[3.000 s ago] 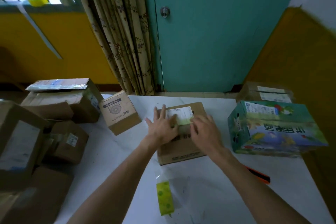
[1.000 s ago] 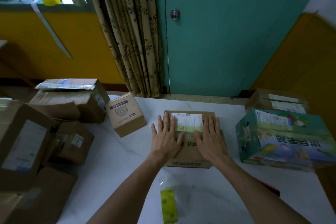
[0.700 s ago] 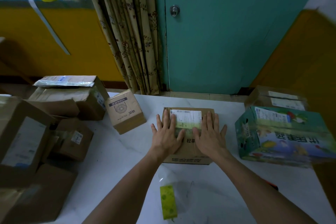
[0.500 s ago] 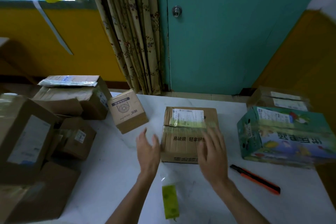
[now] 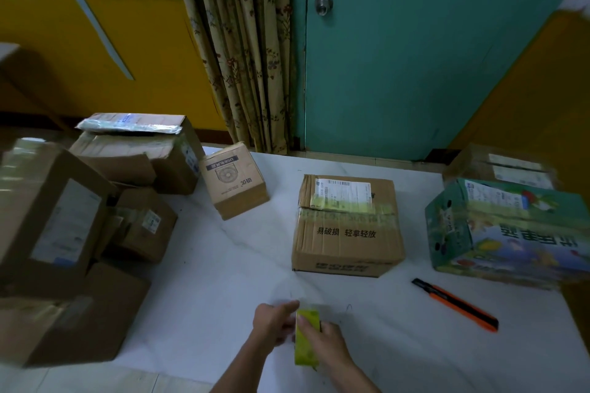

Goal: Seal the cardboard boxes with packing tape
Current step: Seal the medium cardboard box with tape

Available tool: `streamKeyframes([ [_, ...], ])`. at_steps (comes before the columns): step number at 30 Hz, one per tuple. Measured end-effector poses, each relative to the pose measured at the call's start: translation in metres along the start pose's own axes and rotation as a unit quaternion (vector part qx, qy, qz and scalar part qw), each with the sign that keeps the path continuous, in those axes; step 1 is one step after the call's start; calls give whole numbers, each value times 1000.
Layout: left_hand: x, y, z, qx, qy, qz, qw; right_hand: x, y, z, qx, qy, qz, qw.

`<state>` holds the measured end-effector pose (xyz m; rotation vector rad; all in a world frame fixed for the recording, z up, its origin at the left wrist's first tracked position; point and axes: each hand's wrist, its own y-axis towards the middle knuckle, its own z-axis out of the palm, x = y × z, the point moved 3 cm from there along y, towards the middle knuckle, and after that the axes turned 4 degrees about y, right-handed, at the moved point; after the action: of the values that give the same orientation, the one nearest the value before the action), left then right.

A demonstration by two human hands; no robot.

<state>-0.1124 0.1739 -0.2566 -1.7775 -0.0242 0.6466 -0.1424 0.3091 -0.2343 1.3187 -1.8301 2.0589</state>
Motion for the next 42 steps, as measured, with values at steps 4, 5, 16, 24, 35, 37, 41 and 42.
streamKeyframes([
  [4,-3,-8,-7,25,94,-57,994,8,-13,4,34,60,-32,997],
  [5,-2,-7,-8,43,107,-74,991,10,-17,3,43,60,-41,996],
  [16,16,-5,8,151,-58,-132,978,32,-29,-8,22,-17,-83,996],
  [24,17,-4,17,160,13,-31,987,23,-56,-21,43,-98,-86,991],
  [35,-40,-61,-25,8,-77,275,958,54,-89,-61,-10,-212,-41,976],
  [37,-53,-74,-25,8,-58,324,944,53,-88,-69,-37,-237,-26,970],
  [41,-74,-95,-17,-6,-62,401,914,83,-97,-92,-43,-311,-24,949],
  [42,-81,-100,-17,-11,-73,418,906,94,-100,-100,-31,-339,-18,940],
])
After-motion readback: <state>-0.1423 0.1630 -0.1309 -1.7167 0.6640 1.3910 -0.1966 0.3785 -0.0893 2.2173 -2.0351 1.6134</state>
